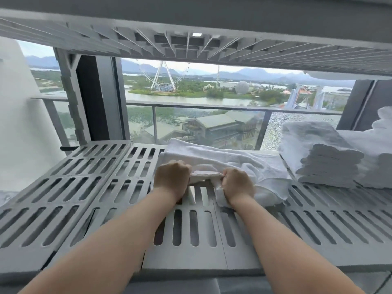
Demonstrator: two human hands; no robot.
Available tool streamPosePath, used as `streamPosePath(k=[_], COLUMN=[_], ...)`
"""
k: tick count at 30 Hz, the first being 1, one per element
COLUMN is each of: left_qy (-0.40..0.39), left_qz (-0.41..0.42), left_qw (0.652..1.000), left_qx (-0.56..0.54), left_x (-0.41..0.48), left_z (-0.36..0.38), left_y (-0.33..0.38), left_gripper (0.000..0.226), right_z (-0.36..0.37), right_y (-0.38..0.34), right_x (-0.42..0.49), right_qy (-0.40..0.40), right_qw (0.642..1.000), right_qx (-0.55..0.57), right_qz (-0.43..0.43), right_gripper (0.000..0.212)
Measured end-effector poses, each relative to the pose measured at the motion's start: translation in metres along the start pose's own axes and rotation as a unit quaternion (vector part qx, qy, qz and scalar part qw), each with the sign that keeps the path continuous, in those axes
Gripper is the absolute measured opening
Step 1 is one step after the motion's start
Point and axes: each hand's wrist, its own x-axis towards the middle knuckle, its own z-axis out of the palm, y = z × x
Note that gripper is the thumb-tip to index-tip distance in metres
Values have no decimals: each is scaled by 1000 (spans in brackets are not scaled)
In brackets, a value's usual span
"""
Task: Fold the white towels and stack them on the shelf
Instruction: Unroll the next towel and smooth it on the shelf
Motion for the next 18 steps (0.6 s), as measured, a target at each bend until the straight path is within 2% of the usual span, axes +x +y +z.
streamPosePath(k=[3,6,8,10,12,18], left_qy=[-26,-112,-127,-120,-121,-196], left_qz=[-10,-14,-29,-55,-76,-89], left_qw=[999,980,964,961,964,947], left_qx=[-27,-162,-231,-242,-225,-239], left_x=[-16,-26,-28,-31,-35,-34], left_z=[8,11,8,5,1,-6], left_y=[-18,-31,-37,-44,-52,-71], left_gripper=[12,28,30,23,26,42], right_z=[3,5,4,4,6,16], right_y=[2,-10,-23,-36,-45,-59], right_x=[12,10,7,4,1,-2], right_qy=[18,75,84,60,22,-50], right_qw=[999,981,962,942,927,906], right_qx=[24,72,79,64,60,64], right_qz=[-31,-162,-250,-324,-368,-415], right_gripper=[25,23,26,21,19,24])
